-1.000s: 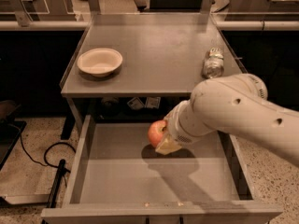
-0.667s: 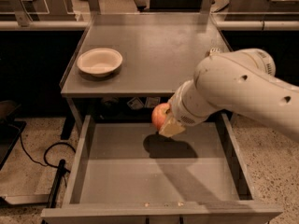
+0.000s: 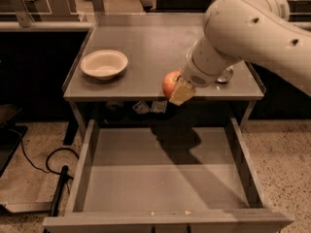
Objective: Pick apple from top drawer and place on counter
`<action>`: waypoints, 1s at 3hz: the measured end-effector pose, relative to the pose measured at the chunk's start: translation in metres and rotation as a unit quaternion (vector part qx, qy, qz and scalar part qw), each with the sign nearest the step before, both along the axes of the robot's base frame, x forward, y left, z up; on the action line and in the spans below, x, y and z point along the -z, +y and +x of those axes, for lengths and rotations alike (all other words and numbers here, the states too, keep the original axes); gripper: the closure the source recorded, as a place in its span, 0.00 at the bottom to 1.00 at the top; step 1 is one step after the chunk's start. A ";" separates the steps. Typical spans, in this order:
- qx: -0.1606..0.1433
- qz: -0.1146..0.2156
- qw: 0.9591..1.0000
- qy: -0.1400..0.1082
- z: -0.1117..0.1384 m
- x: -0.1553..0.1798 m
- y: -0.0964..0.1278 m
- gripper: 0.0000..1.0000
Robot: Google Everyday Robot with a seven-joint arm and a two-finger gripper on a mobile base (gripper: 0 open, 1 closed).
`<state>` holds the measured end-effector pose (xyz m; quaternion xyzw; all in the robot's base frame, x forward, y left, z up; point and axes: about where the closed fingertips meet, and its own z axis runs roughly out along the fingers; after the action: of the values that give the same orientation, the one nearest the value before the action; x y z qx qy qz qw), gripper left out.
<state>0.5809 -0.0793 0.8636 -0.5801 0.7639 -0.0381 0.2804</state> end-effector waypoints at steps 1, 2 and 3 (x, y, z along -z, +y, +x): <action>-0.003 -0.001 1.000 0.006 0.038 -0.020 0.001 1.00; -0.016 -0.005 1.000 0.024 0.071 -0.020 0.012 1.00; -0.035 -0.007 0.998 0.047 0.099 -0.011 0.028 1.00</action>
Offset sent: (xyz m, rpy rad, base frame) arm 0.1166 0.0263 0.0202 -0.0181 0.0979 0.0649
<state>0.6802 -0.0513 0.8747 -0.6093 0.7552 -0.0064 0.2415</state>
